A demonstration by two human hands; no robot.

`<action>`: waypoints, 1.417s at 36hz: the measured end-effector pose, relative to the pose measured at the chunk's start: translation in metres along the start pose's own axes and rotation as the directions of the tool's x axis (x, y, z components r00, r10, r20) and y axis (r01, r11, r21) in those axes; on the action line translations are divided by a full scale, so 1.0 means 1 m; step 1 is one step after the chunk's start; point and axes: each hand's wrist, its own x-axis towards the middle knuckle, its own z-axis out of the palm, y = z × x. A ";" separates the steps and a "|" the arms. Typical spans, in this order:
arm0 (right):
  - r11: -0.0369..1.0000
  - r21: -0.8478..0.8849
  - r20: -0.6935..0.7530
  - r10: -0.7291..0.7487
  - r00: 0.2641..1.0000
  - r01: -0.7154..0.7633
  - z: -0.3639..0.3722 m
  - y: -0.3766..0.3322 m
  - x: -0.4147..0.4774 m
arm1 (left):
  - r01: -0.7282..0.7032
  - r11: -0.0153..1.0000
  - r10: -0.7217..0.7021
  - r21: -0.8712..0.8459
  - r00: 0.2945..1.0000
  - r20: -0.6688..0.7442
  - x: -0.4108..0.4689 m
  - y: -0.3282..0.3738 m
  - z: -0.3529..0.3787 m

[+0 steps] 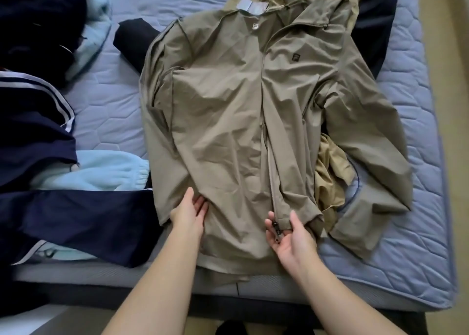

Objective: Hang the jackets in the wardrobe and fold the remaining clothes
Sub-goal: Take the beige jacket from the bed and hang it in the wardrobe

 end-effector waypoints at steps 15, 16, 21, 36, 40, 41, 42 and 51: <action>0.969 -0.242 0.299 0.125 0.946 -0.052 0.009 -0.015 -0.048 | -0.207 0.961 0.115 0.182 0.901 0.418 -0.067 -0.016 -0.037; 0.969 -0.240 0.330 0.144 0.933 -0.065 0.010 -0.015 -0.054 | -0.210 0.950 0.088 0.231 0.890 0.446 -0.075 -0.018 -0.039; 0.962 -0.266 0.421 0.179 0.889 -0.067 0.007 -0.016 -0.074 | -0.341 0.859 0.131 0.381 0.868 0.480 -0.104 -0.037 -0.034; 0.981 -0.185 0.394 0.022 0.919 0.056 0.006 -0.015 -0.087 | -0.707 0.685 0.590 0.176 0.680 0.435 -0.150 -0.049 -0.002; 0.987 -0.155 0.392 0.021 0.920 0.043 0.009 -0.014 -0.089 | -0.754 0.633 0.638 0.174 0.636 0.434 -0.153 -0.051 0.003; 0.988 -0.151 0.393 0.022 0.919 0.041 0.009 -0.014 -0.089 | -0.762 0.622 0.640 0.178 0.626 0.445 -0.154 -0.052 0.003; 0.988 -0.147 0.394 0.024 0.919 0.037 0.010 -0.015 -0.090 | -0.768 0.615 0.641 0.182 0.620 0.452 -0.154 -0.052 0.004; 0.993 -0.116 0.371 0.022 0.928 0.023 0.010 -0.016 -0.089 | -0.758 0.597 0.627 0.265 0.646 0.435 -0.153 -0.058 0.004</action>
